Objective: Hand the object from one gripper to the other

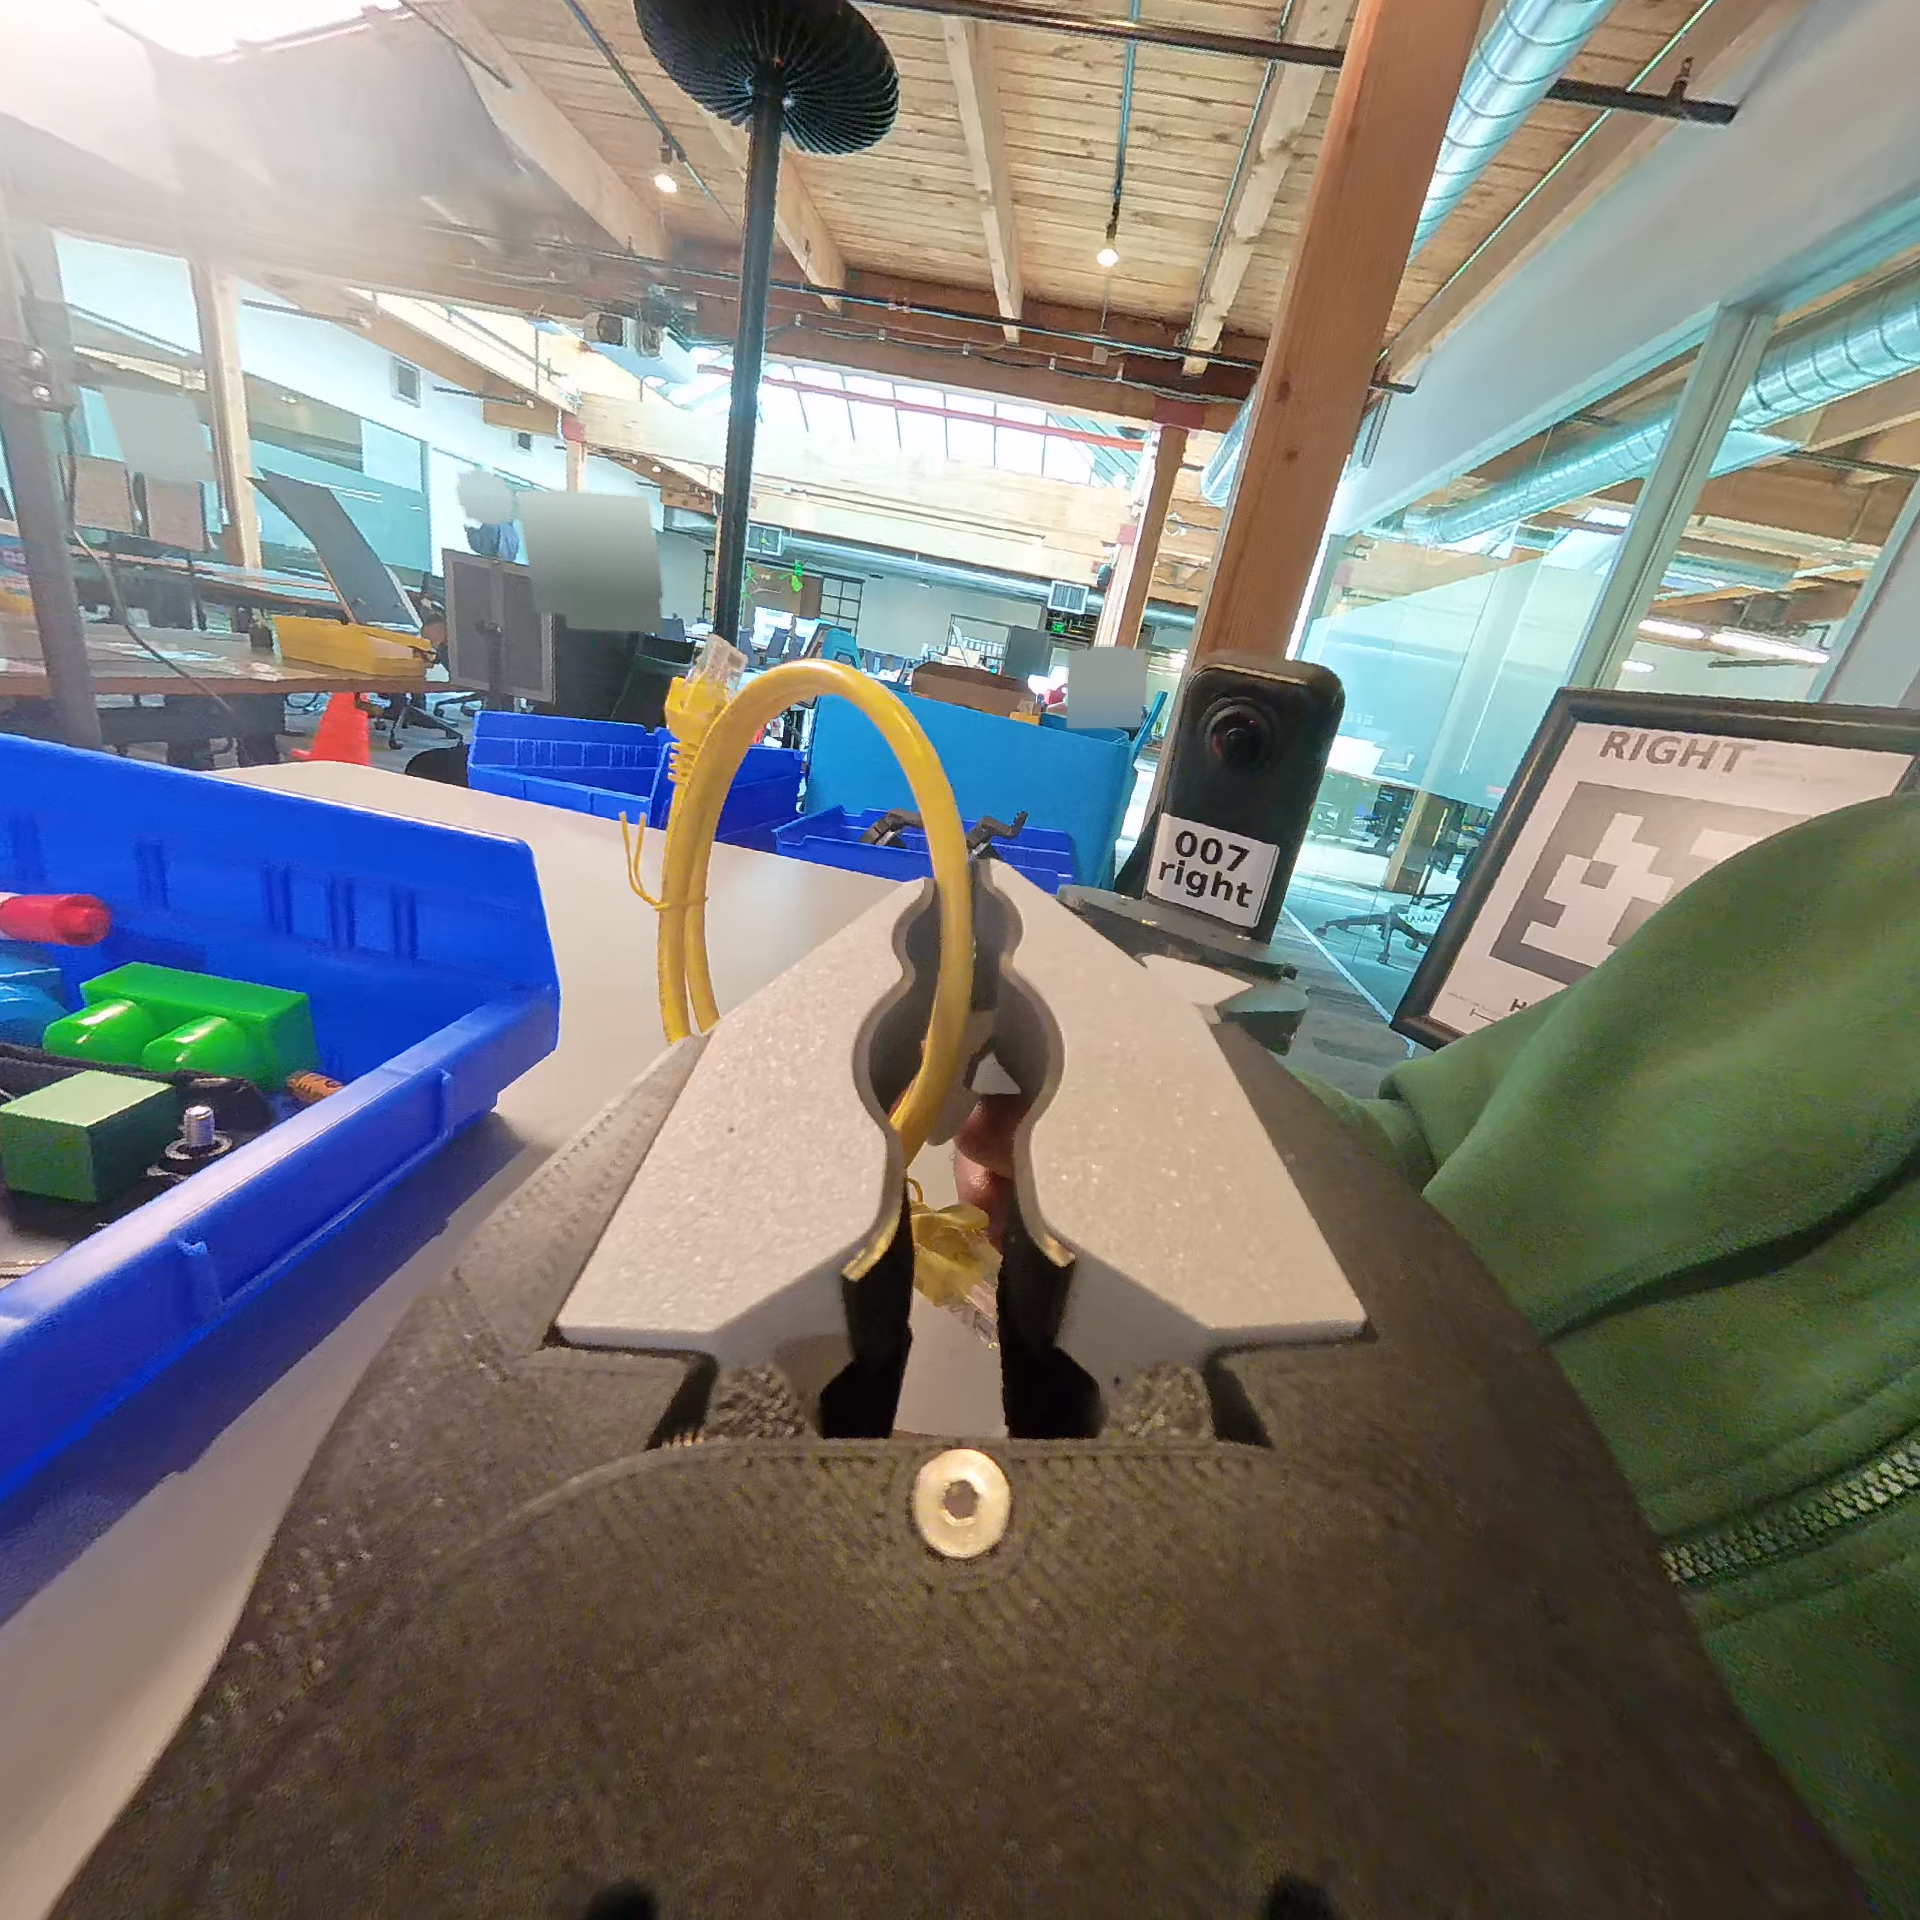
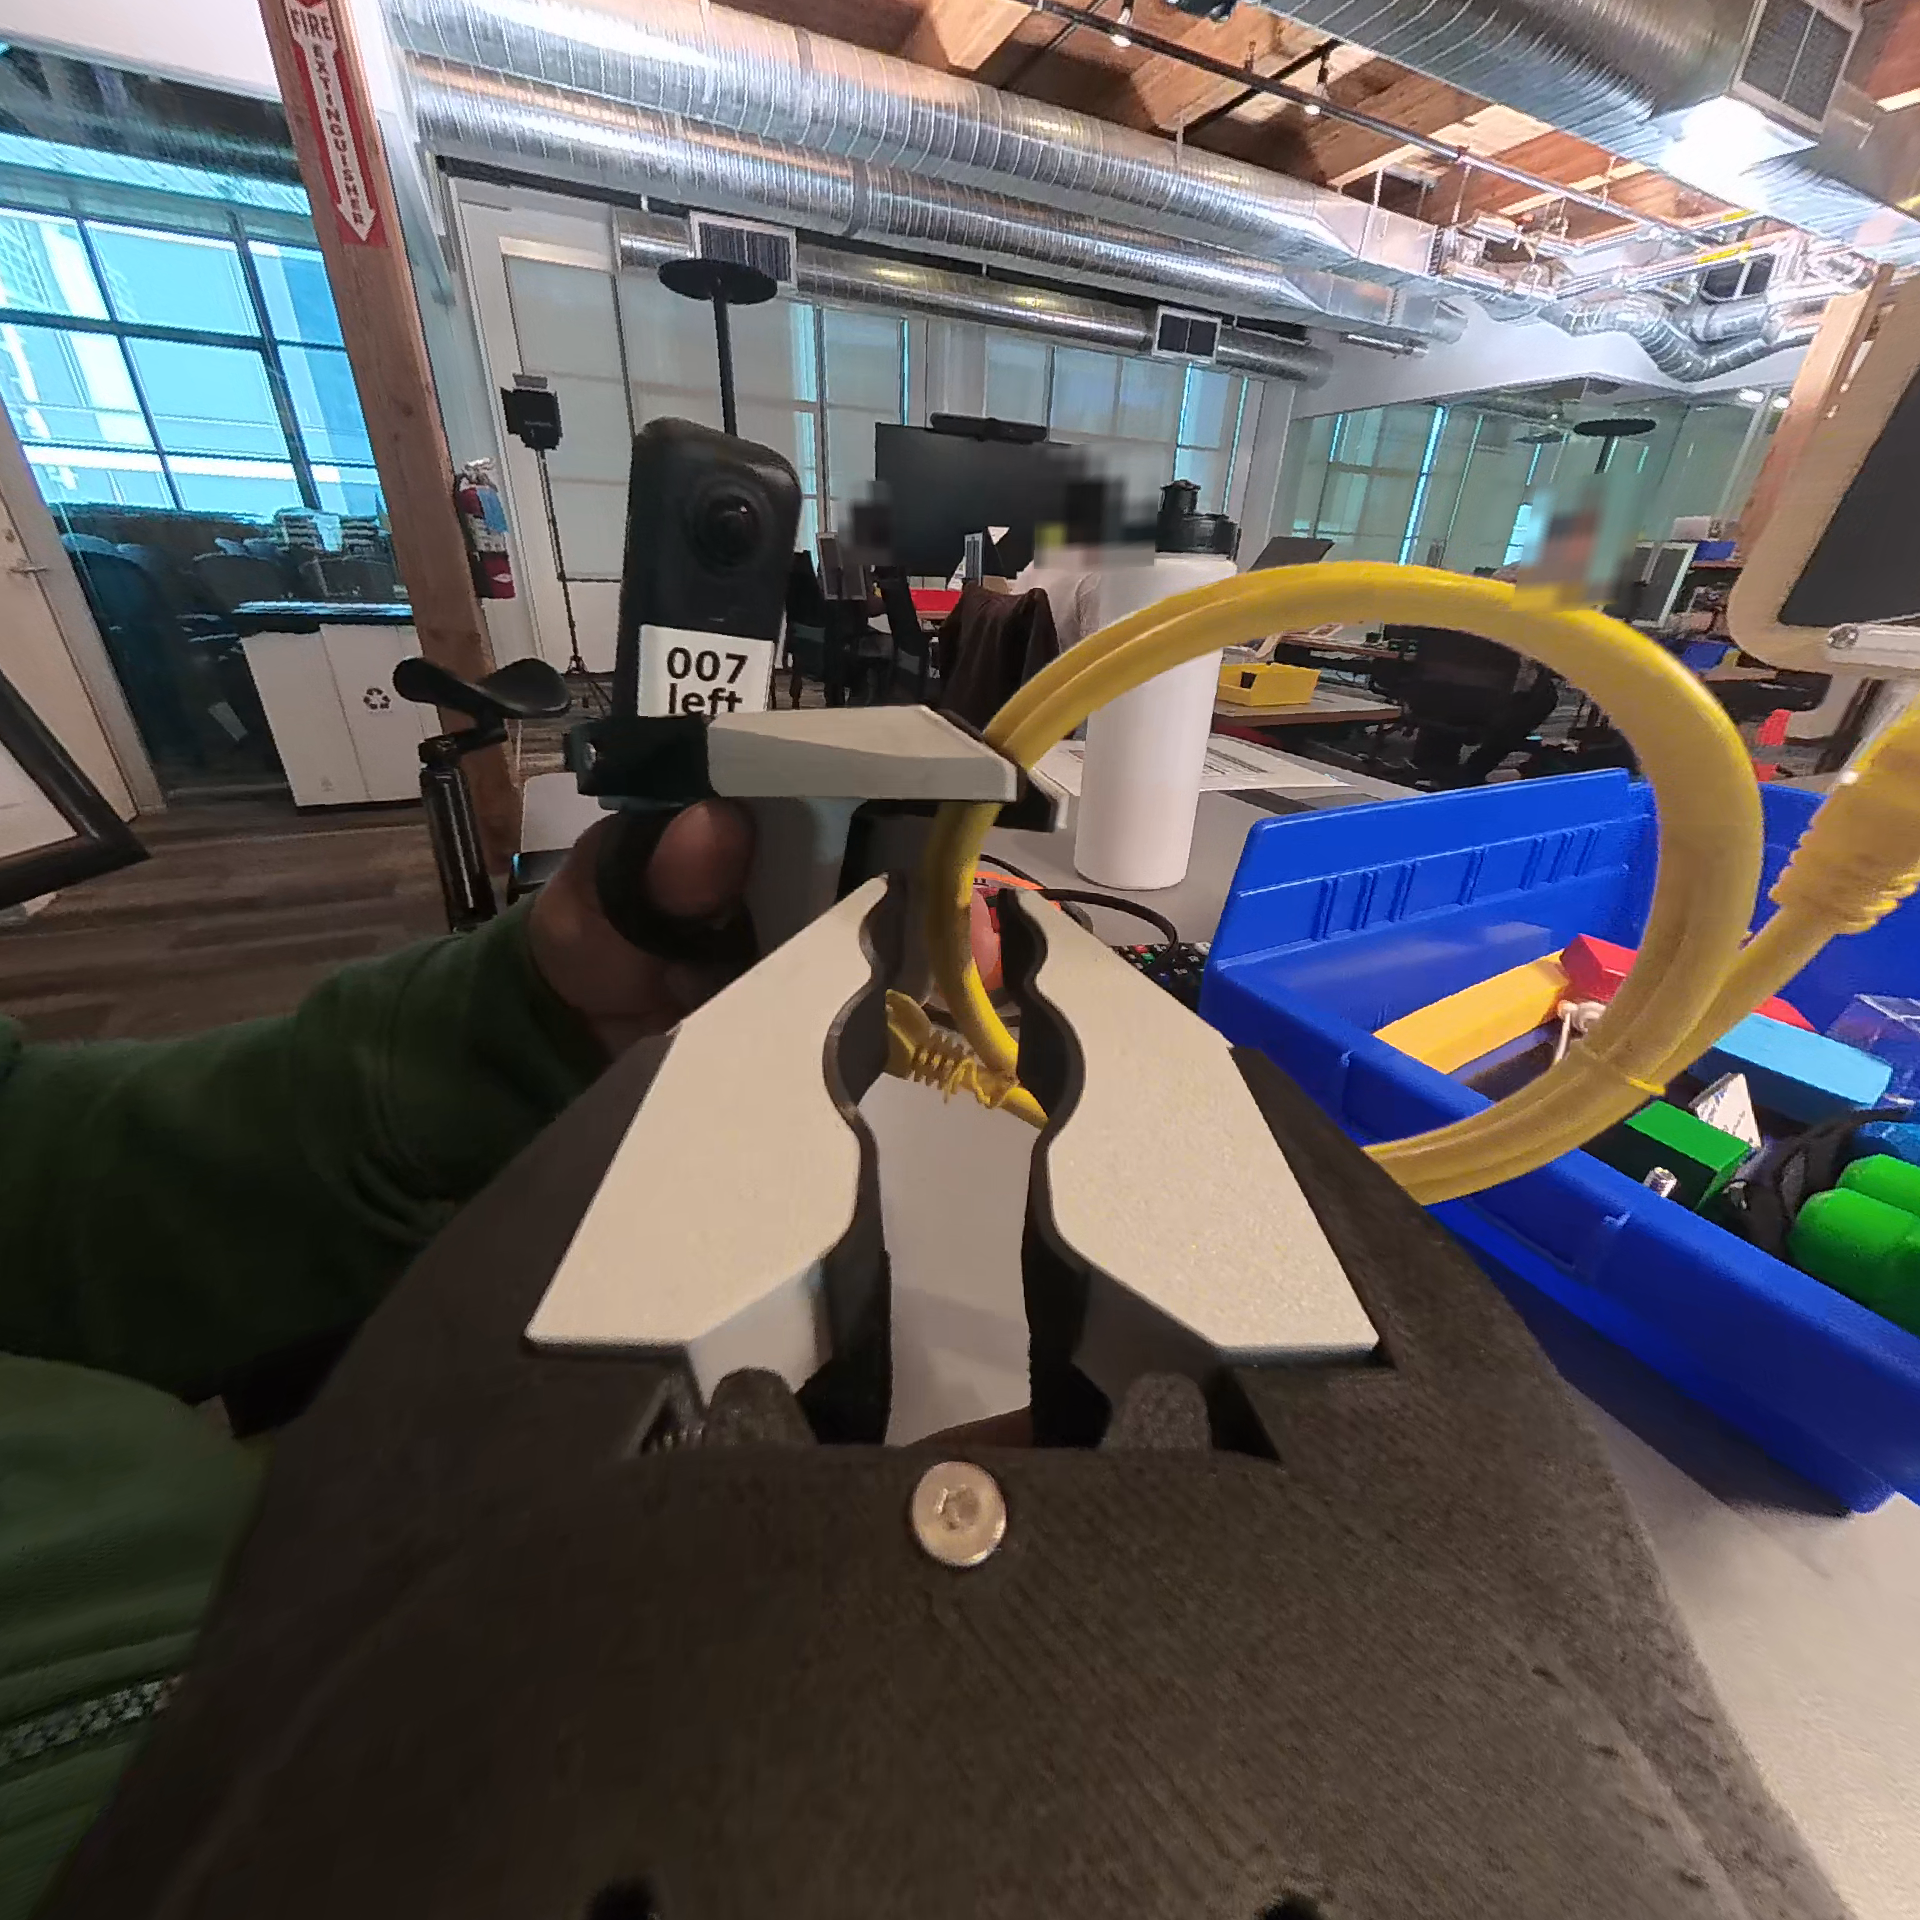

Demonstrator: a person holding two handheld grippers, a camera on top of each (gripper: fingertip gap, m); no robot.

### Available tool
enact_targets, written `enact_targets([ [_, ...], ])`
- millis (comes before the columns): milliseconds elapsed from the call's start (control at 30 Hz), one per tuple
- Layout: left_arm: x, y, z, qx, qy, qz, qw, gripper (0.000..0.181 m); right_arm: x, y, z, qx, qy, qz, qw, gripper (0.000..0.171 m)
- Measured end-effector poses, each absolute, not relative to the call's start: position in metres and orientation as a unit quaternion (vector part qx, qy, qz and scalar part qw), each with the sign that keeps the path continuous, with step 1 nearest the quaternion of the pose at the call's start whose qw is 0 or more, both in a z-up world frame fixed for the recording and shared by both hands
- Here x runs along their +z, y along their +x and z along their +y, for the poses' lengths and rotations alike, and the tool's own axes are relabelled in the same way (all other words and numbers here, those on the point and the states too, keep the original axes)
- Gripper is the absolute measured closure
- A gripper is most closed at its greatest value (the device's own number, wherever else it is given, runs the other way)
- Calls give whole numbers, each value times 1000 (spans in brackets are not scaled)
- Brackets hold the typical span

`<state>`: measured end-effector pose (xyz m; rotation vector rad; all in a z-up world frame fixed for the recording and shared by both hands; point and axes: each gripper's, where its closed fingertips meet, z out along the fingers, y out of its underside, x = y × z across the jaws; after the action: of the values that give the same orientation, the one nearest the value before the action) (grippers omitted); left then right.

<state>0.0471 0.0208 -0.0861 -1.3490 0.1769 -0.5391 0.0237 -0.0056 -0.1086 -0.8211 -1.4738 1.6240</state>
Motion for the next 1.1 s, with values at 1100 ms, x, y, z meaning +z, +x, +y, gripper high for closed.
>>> enact_targets([
  [1100,-83,30,24,-232,-608,36,758,170,-111,20,0,624,-336,-580,402,163],
])
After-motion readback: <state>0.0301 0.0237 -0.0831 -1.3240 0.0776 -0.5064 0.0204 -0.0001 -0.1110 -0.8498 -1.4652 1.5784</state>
